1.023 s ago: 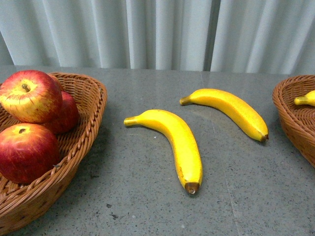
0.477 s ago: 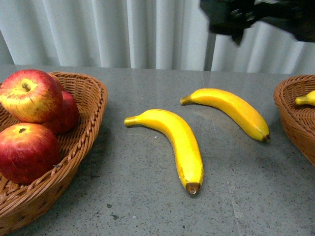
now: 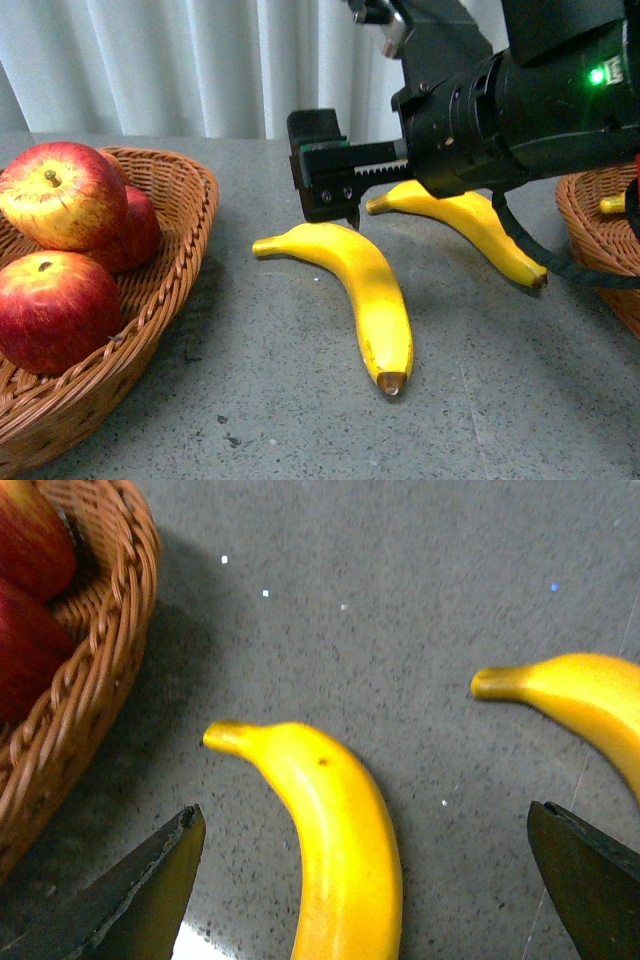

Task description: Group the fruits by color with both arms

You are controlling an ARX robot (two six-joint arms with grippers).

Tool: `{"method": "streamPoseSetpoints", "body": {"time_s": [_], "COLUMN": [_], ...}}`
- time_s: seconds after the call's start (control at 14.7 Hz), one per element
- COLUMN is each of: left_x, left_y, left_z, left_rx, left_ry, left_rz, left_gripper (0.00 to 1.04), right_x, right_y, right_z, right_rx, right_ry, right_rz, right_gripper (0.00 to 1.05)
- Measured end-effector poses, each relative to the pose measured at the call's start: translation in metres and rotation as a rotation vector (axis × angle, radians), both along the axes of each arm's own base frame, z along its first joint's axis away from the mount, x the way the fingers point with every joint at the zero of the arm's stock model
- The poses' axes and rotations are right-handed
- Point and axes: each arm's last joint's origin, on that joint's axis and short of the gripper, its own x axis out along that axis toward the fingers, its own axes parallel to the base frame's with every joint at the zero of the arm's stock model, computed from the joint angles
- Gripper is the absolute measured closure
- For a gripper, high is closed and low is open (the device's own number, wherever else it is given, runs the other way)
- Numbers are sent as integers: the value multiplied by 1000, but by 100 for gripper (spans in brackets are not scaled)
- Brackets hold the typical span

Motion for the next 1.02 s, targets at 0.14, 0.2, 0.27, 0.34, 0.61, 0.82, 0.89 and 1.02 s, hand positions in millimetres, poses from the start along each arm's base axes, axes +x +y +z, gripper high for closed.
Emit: {"method": "streamPoseSetpoints", "body": {"time_s": [0.14,0.2,0.27,0.34,0.61,0.82,0.89,1.02], "left_x": [0,0,0,0,0,0,0,0], "left_y": [0,0,0,0,0,0,0,0], "left_z": [0,0,0,0,0,0,0,0], "left_rx": [0,0,0,0,0,0,0,0], "left_ry": [0,0,0,0,0,0,0,0], "left_rz": [0,0,0,0,0,0,0,0], "left_gripper": [7,7,7,7,7,7,7,7], "right_x": [-1,-1,-1,-1,-11,-20,-22,-21], "right_y": [2,2,2,2,8,11,13,12], "right_z": [-11,-15,-15,-18,-45,-57,-58,-58], "right_rx": [-36,-53,-57,-69,-168,-211,-220,-227], "right_ry": [65,82,84,93,156,181,181,164], "right_rz": [19,25,26,31,94,134,146,145], "right_gripper": [7,7,7,7,7,7,7,26]}}
